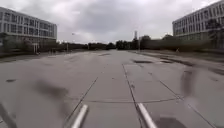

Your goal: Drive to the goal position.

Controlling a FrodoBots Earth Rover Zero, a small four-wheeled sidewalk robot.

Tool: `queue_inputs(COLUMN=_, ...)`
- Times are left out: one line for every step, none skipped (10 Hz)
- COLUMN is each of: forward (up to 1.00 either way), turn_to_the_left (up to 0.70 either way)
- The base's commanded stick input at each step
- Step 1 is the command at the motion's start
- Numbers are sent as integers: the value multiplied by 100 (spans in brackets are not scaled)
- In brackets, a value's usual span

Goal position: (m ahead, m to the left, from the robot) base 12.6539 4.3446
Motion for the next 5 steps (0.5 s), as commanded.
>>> queue_inputs(forward=100, turn_to_the_left=-11)
queue_inputs(forward=100, turn_to_the_left=0)
queue_inputs(forward=100, turn_to_the_left=0)
queue_inputs(forward=100, turn_to_the_left=0)
queue_inputs(forward=100, turn_to_the_left=0)
